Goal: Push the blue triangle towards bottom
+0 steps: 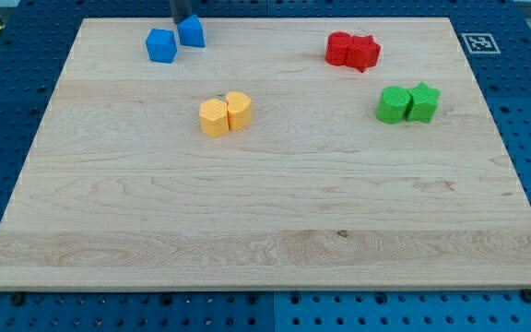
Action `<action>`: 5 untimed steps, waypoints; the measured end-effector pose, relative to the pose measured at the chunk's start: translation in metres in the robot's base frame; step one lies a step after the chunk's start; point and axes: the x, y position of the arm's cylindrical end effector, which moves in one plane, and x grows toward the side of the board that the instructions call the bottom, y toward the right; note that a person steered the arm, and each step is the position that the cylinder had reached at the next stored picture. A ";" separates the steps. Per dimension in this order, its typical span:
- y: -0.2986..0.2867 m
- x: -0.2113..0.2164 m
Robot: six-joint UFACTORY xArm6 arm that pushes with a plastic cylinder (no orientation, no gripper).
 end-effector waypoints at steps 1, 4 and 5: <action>0.002 0.018; 0.007 0.012; 0.014 0.011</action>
